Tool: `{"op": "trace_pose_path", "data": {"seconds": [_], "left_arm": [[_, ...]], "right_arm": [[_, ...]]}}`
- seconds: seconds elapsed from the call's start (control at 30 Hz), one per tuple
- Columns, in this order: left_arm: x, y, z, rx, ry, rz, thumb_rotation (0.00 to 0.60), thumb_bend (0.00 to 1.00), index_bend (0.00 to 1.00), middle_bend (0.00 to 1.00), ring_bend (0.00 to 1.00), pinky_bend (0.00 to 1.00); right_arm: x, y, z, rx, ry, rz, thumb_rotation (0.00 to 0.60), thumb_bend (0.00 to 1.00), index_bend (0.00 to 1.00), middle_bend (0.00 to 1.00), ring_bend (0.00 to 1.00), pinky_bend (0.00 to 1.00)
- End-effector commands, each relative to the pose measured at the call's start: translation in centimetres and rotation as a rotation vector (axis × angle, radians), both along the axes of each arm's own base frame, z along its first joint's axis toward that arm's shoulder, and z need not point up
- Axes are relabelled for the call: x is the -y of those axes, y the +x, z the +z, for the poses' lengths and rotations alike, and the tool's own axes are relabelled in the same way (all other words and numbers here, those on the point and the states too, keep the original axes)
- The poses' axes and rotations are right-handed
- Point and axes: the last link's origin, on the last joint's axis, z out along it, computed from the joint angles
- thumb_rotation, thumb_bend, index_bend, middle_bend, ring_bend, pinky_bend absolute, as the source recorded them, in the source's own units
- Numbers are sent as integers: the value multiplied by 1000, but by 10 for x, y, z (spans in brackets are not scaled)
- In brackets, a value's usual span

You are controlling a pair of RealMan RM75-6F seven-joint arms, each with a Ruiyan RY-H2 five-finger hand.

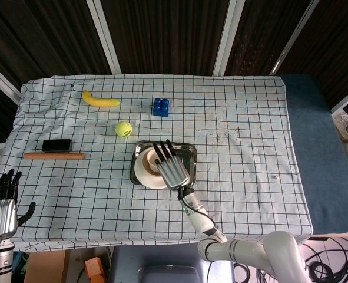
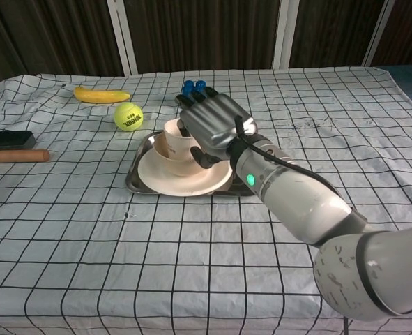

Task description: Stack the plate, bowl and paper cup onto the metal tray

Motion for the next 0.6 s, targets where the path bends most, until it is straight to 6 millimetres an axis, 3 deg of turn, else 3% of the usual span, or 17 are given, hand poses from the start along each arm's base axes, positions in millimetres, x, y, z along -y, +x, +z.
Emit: {"op": "trace_pose_path", "data": {"seconds": [0.03,0.33,0.47,0.6], "left_arm": [[0,0,0,0,1,-1,600,299,0,0,0,0],[0,0,0,-1,1,-2,600,300,0,0,0,0],[2,1,1,0,3,-6,600,301,0,0,0,0],[5,2,4,-1,5,-9,600,300,0,0,0,0]], "right_arm": [[1,-2,4,-6,-6,-8,600,466,333,36,0,0],[-1,-9,30,42,-23,0,600,466,235,19,0,0],[-18,-22,66,108,-28,12,600,459,165,1,0,0],[-63,-71,125,91,-41,-1,600,381,47,0,0,0]]}}
